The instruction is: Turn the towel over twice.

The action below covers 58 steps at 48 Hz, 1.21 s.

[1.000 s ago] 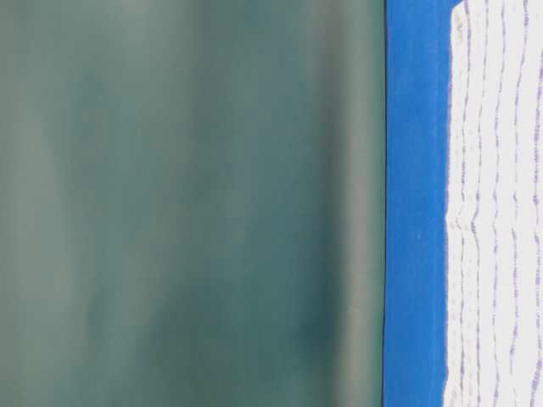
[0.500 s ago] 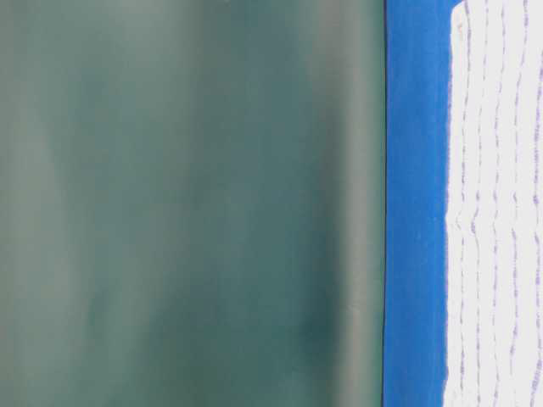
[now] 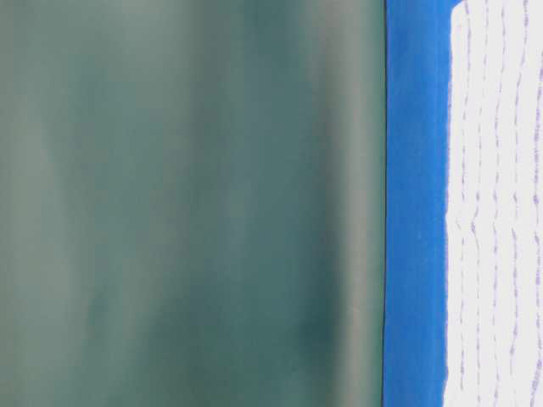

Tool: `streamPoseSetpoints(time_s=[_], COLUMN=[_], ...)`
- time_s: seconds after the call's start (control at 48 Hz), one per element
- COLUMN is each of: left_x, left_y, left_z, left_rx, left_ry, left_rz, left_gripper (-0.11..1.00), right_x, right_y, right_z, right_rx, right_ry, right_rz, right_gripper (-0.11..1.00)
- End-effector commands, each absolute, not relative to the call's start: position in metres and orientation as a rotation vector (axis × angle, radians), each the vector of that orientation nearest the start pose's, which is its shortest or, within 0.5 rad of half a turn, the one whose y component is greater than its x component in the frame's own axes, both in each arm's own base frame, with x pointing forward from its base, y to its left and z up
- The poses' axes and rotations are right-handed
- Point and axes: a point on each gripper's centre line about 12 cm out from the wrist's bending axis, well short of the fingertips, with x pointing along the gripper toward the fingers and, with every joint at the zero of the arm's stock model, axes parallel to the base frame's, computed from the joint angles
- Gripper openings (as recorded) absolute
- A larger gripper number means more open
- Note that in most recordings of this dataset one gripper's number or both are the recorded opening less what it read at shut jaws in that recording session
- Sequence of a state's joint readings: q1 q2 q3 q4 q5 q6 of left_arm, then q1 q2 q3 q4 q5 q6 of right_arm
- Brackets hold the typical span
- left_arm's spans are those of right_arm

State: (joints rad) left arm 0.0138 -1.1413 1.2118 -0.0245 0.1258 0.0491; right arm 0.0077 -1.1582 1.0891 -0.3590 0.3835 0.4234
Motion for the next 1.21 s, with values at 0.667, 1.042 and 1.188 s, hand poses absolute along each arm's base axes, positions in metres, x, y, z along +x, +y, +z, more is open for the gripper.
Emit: streamPoseSetpoints(time_s=[0.667,1.042,1.188], left_x=[0.138,0.138,0.138], left_y=[0.002,0.002,0.002], left_z=[0.225,0.225,0.225], left_rx=[0.005,0.005,0.005], left_ry=[0.169,0.169,0.169], left_rz=[0.014,0.014,0.012], left_gripper=[0.76,0.76,0.76], right_x=[0.142,0.142,0.142], right_y=[-0.019,-0.019,-0.019], right_z=[0.224,0.223,0.223], right_rx=[0.157,0.157,0.157], right_ry=[0.292,0.296,0.296], right_rz=[-0.176,-0.177,-0.177], right_gripper=[0.61,0.60,0.60])
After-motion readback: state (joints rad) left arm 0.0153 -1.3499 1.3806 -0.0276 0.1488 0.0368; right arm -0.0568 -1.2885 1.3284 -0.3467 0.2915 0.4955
